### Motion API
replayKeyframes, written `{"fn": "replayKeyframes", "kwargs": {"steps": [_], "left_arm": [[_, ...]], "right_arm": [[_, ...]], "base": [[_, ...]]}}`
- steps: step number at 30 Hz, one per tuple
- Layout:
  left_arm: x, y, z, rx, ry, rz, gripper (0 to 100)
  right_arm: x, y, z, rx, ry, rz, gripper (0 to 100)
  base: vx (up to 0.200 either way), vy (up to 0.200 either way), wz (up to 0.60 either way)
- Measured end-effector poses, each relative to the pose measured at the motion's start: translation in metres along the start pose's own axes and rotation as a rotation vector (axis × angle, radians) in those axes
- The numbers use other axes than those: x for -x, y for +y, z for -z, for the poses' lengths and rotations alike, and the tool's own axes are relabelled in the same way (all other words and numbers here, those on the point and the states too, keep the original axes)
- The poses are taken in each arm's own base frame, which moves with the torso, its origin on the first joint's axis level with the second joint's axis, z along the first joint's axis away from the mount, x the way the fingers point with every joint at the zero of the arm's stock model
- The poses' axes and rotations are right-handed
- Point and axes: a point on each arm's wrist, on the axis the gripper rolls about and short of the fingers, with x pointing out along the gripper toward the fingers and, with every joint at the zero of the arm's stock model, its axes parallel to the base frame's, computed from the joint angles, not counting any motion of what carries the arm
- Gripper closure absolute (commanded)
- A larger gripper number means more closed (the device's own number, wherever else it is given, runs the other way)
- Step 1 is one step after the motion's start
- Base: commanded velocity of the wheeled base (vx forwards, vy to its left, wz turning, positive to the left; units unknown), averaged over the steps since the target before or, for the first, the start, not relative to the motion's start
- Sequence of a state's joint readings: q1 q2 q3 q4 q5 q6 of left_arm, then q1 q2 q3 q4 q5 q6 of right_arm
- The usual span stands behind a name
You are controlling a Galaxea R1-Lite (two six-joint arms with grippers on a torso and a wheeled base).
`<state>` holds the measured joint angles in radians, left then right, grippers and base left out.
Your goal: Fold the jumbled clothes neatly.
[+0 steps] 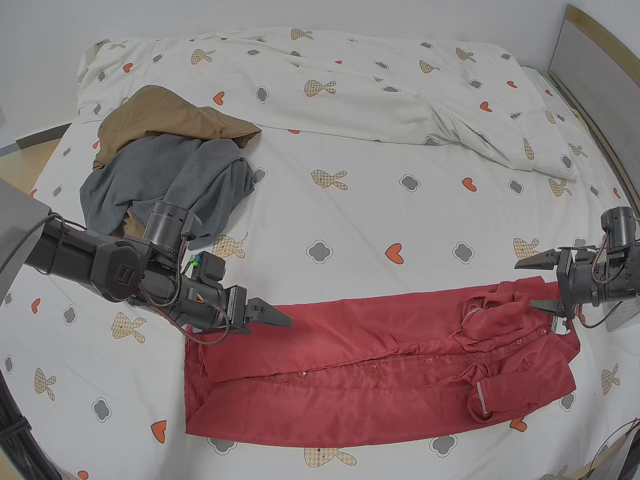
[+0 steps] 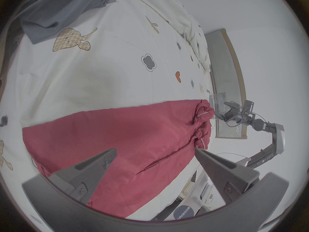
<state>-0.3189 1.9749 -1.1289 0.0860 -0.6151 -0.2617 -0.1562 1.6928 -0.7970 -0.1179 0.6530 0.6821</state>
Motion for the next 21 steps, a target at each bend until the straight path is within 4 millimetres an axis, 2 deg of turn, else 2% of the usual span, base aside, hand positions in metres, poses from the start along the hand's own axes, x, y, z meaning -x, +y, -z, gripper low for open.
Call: {"fn": "replayKeyframes", "kwargs": {"steps": [5, 11, 16, 21], "left_arm": [[0.001, -0.001, 0.000, -0.002, -0.003, 0.001, 0], [0.005, -0.004, -0.001, -0.008, -0.013, 0.002, 0], [0.012, -0.008, -0.001, -0.016, -0.028, 0.002, 0], [0.020, -0.013, -0.001, -0.028, -0.050, 0.003, 0]], "right_arm": [[0.007, 0.037, 0.022, 0.091, 0.049, -0.105, 0], [-0.004, 0.078, 0.049, 0.210, 0.038, -0.091, 0], [-0.034, 0.102, 0.067, 0.283, -0.069, 0.053, 0], [-0.085, 0.116, 0.091, 0.350, -0.051, 0.147, 0]], "base": [[0.000, 0.000, 0.00], [0.000, 0.000, 0.00], [0.000, 0.000, 0.00], [0.000, 0.000, 0.00]]}}
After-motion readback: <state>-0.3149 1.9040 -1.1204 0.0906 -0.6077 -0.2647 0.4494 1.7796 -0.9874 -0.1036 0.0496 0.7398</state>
